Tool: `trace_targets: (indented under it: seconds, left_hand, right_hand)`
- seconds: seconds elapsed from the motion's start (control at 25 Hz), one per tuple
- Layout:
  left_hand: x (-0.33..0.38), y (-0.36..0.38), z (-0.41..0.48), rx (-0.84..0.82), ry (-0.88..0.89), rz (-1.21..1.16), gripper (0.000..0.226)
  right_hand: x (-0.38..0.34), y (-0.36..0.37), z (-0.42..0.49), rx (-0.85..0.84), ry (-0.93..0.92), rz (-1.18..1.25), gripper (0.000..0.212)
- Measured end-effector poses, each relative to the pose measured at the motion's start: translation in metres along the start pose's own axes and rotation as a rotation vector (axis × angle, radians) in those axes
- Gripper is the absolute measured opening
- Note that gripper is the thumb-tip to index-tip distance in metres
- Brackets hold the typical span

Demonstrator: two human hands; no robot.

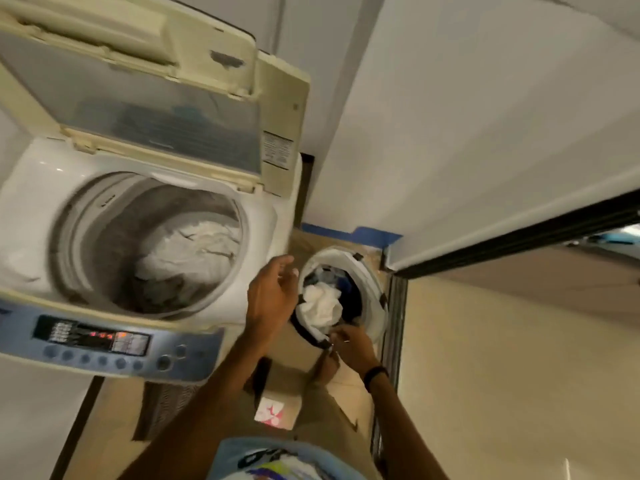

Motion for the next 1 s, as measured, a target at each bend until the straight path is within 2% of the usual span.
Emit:
trace_targets:
  seconds: [0.08, 0.16, 0.28, 0.4, 0.52, 0.68, 0.76, 0.84, 0.92, 1.0]
  left_hand:
    - [-0.001, 0.050, -0.008, -0.079, 0.039, 0.028, 0.024]
    - [-0.026, 0.105, -0.006, -0.199, -0.029, 0.099, 0.026]
    - [-0.101, 0.200, 0.017, -0.340, -0.171, 0.239, 0.033]
    - [-0.191, 0.301, 0.061, -0.451, -0.266, 0.399, 0.048]
    - [-0.278, 0.400, 0.117, -0.544, -0.287, 0.495, 0.063]
    - [-0.373, 0.479, 0.177, -0.556, -0.410, 0.470, 0.083]
    - [-0.401, 0.488, 0.182, -0.573, -0.520, 0.448, 0.075]
    - [-0.394, 0.479, 0.166, -0.539, -0.681, 0.363, 0.062]
    - [-0.348, 0.450, 0.135, -0.479, -0.771, 0.173, 0.037]
    - [-0.282, 0.401, 0.097, -0.393, -0.839, -0.031, 0.016]
  right_hand:
    - [0.043, -0.003, 0.031, 0.001, 0.140, 0.108, 0.023]
    - [0.084, 0.005, 0.072, 0.006, 0.247, 0.184, 0.024]
    - [0.145, 0.037, 0.157, -0.046, 0.365, 0.225, 0.026]
    - [0.203, 0.082, 0.264, -0.127, 0.369, 0.181, 0.034]
    - [0.269, 0.125, 0.372, -0.056, 0.400, 0.307, 0.056]
    - [0.339, 0.169, 0.469, -0.013, 0.512, 0.522, 0.081]
    - [0.353, 0.190, 0.486, -0.045, 0.540, 0.630, 0.074]
    - [0.353, 0.197, 0.481, -0.084, 0.548, 0.741, 0.050]
    - [0.340, 0.190, 0.447, -0.101, 0.493, 0.787, 0.034]
    - [0.315, 0.168, 0.397, -0.083, 0.464, 0.935, 0.031]
Point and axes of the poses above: each hand's wrist, its own z-axis towards the middle knuckle, its own y-axis out of the palm, x = y × z, the point moved 4 cm from there along z, towards the middle knuckle
